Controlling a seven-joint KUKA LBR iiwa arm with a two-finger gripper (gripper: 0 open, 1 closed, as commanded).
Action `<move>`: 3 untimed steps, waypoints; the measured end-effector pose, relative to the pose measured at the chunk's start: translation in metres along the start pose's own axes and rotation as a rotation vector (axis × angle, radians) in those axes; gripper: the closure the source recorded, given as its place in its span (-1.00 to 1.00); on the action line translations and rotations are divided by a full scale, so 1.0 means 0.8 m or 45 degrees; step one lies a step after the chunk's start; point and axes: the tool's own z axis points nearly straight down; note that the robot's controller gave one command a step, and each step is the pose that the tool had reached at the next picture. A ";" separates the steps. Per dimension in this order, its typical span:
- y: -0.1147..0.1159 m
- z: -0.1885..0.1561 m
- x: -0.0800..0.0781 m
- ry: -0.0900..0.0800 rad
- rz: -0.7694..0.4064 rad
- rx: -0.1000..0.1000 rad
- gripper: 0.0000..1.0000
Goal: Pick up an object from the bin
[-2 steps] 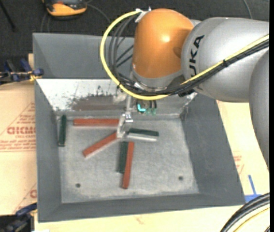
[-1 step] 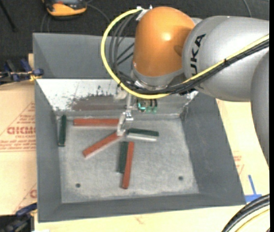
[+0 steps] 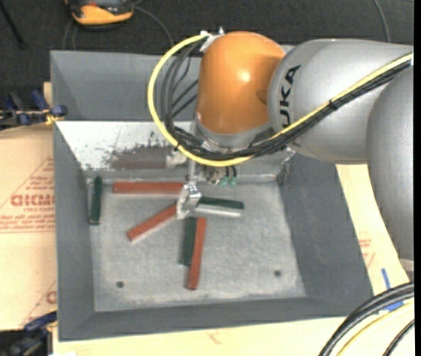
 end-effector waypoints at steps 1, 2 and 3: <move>0.001 0.084 0.032 0.003 -0.326 -0.001 -1.00; -0.003 0.132 0.033 -0.013 -0.149 -0.006 1.00; -0.003 0.132 0.033 -0.013 -0.148 -0.006 1.00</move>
Offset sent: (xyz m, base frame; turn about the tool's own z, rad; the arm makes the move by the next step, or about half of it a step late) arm -0.0310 -0.0051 -0.1131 -0.1183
